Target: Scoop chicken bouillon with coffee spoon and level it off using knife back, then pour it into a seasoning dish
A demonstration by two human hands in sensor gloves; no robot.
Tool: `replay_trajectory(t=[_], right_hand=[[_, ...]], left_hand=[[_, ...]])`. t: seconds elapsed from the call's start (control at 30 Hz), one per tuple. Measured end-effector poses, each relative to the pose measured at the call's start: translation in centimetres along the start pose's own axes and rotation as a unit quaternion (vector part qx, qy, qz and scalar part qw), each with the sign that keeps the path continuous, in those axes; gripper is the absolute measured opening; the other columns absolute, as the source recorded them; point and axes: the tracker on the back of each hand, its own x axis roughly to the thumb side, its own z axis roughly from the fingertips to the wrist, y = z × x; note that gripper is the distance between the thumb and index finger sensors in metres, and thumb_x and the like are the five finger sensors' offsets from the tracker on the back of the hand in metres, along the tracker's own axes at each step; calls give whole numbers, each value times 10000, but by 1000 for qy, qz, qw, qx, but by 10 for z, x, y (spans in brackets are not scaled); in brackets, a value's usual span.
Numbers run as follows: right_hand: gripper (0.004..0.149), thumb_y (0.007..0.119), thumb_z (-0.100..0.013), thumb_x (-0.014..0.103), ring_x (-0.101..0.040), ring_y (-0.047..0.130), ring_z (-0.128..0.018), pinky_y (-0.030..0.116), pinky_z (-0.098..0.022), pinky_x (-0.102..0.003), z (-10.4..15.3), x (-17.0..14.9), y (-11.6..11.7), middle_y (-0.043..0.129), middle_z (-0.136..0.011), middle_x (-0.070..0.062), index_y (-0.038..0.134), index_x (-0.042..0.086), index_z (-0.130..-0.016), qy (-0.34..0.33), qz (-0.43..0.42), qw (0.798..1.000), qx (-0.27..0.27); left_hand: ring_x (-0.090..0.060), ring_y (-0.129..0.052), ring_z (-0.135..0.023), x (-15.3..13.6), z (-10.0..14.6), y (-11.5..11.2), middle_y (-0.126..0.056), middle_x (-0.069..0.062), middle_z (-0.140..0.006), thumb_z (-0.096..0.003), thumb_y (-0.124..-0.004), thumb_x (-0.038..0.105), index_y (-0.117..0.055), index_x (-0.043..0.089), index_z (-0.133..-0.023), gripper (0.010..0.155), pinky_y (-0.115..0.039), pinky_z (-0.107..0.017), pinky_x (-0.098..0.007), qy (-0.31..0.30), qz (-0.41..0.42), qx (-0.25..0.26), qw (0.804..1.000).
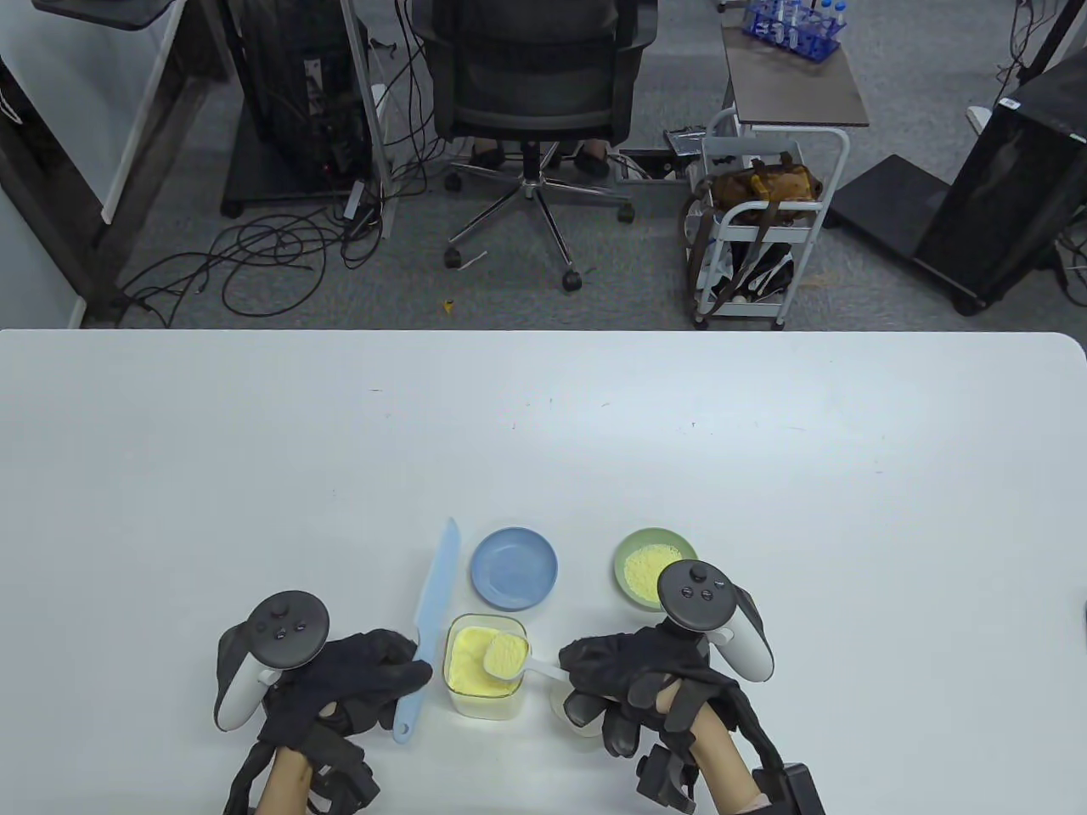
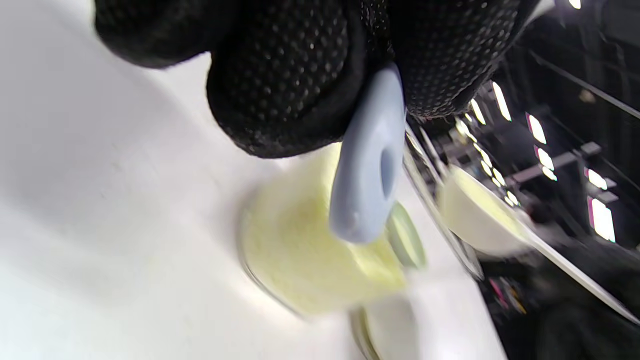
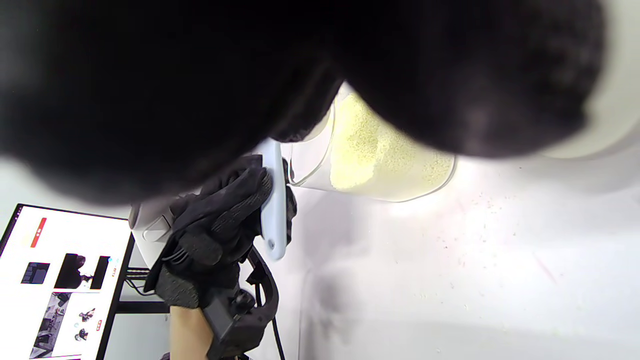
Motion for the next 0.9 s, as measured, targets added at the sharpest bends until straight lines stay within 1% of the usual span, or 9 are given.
replay_trajectory(t=[0.1,0.13,0.27,0.37,0.47,0.53,0.73,0.8,0.9], right_hand=[[419,705,-470,209,3,995,-50,912,-69,-296,0,0,0,945,-459,-186,609,-63,-774,-3,-3,1000,-1],[418,704,-471,209,4,995,-52,912,-70,-296,1,0,0,944,-461,-186,609,-62,-774,-4,-5,1000,0],[419,702,-473,211,2,995,-55,911,-74,-297,0,0,1,943,-465,-184,606,-62,-776,-9,-7,1000,3],[419,702,-473,211,1,995,-55,910,-74,-298,0,0,1,943,-465,-185,606,-61,-776,-10,-7,1000,4],[419,702,-474,212,1,995,-56,910,-74,-298,0,-1,1,943,-466,-185,606,-61,-777,-13,-8,1000,5],[419,702,-474,212,0,995,-55,910,-75,-298,0,-1,1,943,-466,-184,606,-61,-777,-15,-9,1000,6],[420,701,-475,213,-3,996,-59,909,-79,-301,0,-3,0,942,-470,-185,604,-60,-779,-15,-14,1000,4],[420,700,-476,214,-4,996,-61,908,-81,-302,1,-4,-1,940,-473,-185,603,-59,-780,-15,-15,1000,4],[420,699,-477,215,-4,996,-65,908,-83,-301,2,-5,-1,940,-474,-184,601,-58,-782,-16,-18,1000,4]], left_hand=[[-149,-1032,-253,-13,-2,4,-1008,-123,-517,-426,-900,382,-839,65,-767,469,-829,-236,-329,68,-62,39,995],[-151,-1033,-255,-18,-5,4,-1008,-124,-520,-428,-898,379,-840,64,-767,467,-829,-237,-330,90,-76,43,992],[-157,-1037,-258,-28,-13,-4,-1009,-127,-522,-421,-897,373,-838,62,-767,469,-829,-235,-332,127,-86,25,988],[-158,-1040,-257,-33,-17,-11,-1012,-123,-521,-413,-899,375,-842,67,-763,469,-829,-231,-329,158,-135,19,978],[-147,-1034,-221,-33,-17,-12,-1007,-113,-473,-400,-912,379,-851,68,-738,463,-828,-213,-321,162,-140,18,977],[-129,-1024,-197,-33,-18,-14,-993,-89,-443,-381,-924,390,-851,78,-709,459,-827,-207,-312,163,-169,10,972],[-100,-991,-142,-33,-15,-11,-988,-69,-383,-324,-915,443,-876,122,-640,452,-821,-189,-309,190,-221,41,956],[-98,-990,-144,-31,-14,-11,-992,-64,-383,-309,-916,457,-877,128,-635,464,-822,-191,-310,193,-236,50,951],[-112,-999,-188,-27,-13,-12,-992,-77,-428,-315,-934,456,-861,119,-680,502,-822,-219,-320,184,-243,58,951]])
